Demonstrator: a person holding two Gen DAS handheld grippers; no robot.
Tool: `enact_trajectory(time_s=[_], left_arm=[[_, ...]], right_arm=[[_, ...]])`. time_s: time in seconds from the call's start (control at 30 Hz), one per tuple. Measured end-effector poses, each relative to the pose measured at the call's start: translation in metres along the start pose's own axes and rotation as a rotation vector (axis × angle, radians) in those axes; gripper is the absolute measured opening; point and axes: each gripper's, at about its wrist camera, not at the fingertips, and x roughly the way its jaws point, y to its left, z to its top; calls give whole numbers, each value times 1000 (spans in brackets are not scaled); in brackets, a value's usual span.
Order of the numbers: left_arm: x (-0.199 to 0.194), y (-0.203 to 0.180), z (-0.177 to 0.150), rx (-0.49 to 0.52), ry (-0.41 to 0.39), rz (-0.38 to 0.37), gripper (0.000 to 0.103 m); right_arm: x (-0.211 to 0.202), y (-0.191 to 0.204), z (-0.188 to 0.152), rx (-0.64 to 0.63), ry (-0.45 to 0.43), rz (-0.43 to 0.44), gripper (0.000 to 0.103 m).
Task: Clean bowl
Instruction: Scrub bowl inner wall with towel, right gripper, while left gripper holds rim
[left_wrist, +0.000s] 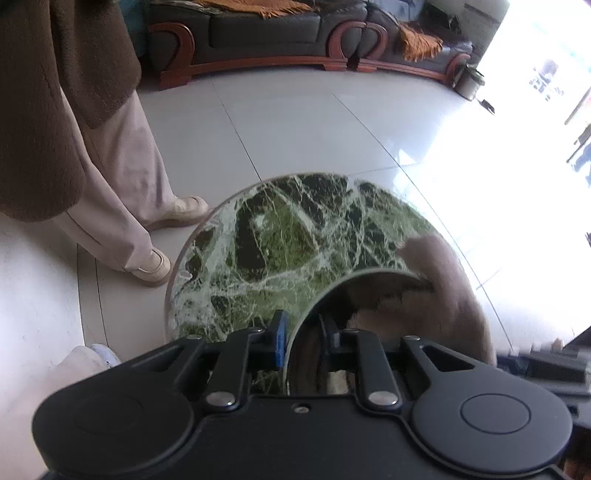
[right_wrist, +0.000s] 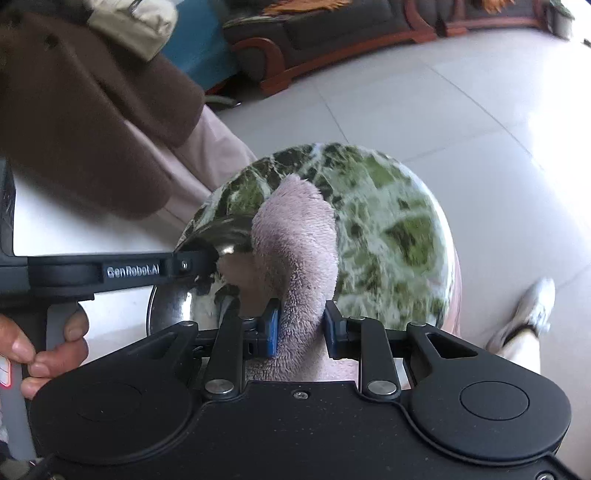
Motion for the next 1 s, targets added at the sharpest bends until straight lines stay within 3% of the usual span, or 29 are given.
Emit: enact_trajectory(time_s=[0.17, 0.37, 0.53, 0.67, 0.87, 0.93, 1.0], left_arm=[[-3, 2, -17, 36, 52, -31, 13], [-1, 3, -1, 76, 43, -43, 13], [15, 4, 5, 77, 88, -60, 14], [14, 3, -1, 24, 68, -38, 14], [11, -1, -2, -2, 47, -11, 15], [11, -1, 0, 13, 50, -13, 16], [10, -3, 0, 37, 56, -7, 16]], right_arm=[[13, 9, 33, -201, 9, -10, 18], [30, 34, 57, -538, 67, -12, 18], [27, 44, 56, -665, 78, -20, 18], [34, 37, 55, -562, 76, -15, 18], [16, -8, 26, -107, 57, 38, 19], [9, -8, 17, -73, 49, 29, 20], [9, 1, 18, -133, 45, -5, 20]])
